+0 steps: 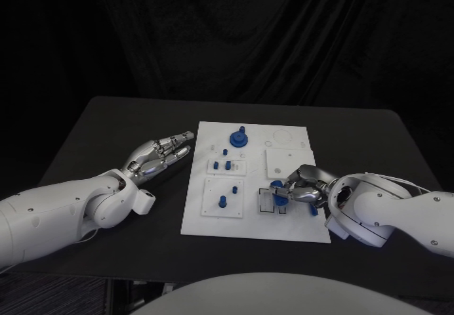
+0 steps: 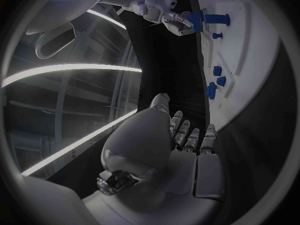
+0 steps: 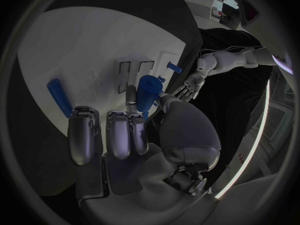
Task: Assemble the parts on the task board
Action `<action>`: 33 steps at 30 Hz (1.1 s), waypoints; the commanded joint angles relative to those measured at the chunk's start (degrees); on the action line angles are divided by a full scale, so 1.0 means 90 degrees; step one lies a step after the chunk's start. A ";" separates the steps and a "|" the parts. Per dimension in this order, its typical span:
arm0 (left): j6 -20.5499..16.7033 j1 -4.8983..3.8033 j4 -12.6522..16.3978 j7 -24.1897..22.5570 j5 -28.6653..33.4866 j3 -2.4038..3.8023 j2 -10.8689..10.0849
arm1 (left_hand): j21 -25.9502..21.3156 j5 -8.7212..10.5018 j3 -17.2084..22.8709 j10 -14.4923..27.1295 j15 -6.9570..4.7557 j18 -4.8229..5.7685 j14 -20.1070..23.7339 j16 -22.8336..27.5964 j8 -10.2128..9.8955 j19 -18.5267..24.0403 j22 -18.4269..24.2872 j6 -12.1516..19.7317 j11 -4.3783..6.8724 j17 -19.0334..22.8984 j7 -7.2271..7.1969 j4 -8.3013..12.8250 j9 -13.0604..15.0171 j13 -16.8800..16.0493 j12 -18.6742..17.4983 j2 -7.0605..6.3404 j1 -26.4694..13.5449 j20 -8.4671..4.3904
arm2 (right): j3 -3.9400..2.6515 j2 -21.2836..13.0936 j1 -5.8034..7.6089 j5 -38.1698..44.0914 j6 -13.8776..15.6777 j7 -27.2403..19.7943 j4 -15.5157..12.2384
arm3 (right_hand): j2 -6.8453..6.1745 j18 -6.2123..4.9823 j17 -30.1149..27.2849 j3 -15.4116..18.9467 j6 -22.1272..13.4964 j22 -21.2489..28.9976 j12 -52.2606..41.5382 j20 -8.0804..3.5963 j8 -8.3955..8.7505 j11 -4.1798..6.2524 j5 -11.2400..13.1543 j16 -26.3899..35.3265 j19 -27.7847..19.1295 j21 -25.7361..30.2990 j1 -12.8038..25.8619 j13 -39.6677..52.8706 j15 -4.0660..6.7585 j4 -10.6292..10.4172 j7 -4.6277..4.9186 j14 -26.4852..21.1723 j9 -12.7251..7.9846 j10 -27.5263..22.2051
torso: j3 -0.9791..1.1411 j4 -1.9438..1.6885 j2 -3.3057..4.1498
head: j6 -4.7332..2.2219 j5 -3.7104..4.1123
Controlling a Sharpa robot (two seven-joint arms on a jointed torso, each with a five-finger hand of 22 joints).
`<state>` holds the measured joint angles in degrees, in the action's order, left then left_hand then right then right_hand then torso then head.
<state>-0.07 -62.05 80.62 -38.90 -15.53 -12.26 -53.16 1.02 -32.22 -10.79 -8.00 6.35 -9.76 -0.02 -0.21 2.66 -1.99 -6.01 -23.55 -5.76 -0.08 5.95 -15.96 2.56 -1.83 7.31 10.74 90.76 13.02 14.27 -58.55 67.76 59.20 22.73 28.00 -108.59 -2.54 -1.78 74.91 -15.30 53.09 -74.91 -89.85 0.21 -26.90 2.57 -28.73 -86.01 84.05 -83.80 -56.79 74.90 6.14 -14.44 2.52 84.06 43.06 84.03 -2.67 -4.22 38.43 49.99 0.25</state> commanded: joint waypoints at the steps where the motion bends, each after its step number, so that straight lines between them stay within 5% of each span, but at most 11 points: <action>1: 0.0091 0.0012 0.0003 -0.0286 0.0032 0.0006 0.0011 | 0.0035 0.0035 0.0015 -0.0003 -0.0031 -0.0075 0.0002 0.0023 0.0003 0.0003 0.0009 0.0015 -0.0021 0.0009 0.0017 0.0021 0.0005 -0.0002 0.0026 -0.0020 0.0034 0.0002 | -0.0003 0.0022 -0.0027 0.0088 -0.0211 0.0211 0.0022 | -0.0009 -0.0005 0.0559 -0.0149 0.0102 -0.1406 -0.0017 0.0043 0.0042 -0.0051 0.0053 0.0046 0.0359 0.0038 0.0071 0.1677 -0.0052 0.0129 -0.0061 0.0462 -0.0005 0.0664 | 0.0004 -0.0003 -0.0005 | 0.0001 -0.0007; 33: 0.0143 0.0018 -0.0031 -0.0241 0.0032 0.0006 0.0035 | 0.0033 0.0053 0.0019 0.0005 -0.0012 -0.0074 0.0002 0.0023 0.0003 0.0004 0.0015 0.0008 -0.0021 0.0009 0.0028 0.0022 0.0006 -0.0001 0.0023 -0.0016 0.0037 0.0005 | -0.0004 0.0206 -0.0046 0.0198 -0.0646 0.0123 0.0096 | -0.0003 -0.0031 0.0406 0.0395 0.0056 -0.1370 -0.0017 0.0110 0.0403 -0.0128 0.1300 0.0107 0.0318 0.0148 0.0331 0.1677 -0.0119 -0.0152 0.0022 0.0434 -0.0071 0.0664 | 0.0003 -0.0003 0.0001 | 0.0001 -0.0018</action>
<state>0.47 -62.00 80.28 -38.90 -15.53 -12.26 -52.95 1.02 -32.00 -10.79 -8.00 6.35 -9.76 -0.02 -0.21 2.66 -1.99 -5.97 -23.55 -5.76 -0.05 5.95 -15.96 2.56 -1.82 7.31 10.74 90.76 13.02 14.24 -56.72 67.50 60.58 18.11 29.00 -107.75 -2.41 -1.79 74.91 -12.06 53.72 -74.91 -89.85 0.82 -23.61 1.72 -17.36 -85.34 83.85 -82.67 -54.56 74.93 5.36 -15.90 2.33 83.99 42.47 84.03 -2.65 -4.17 38.44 49.99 0.08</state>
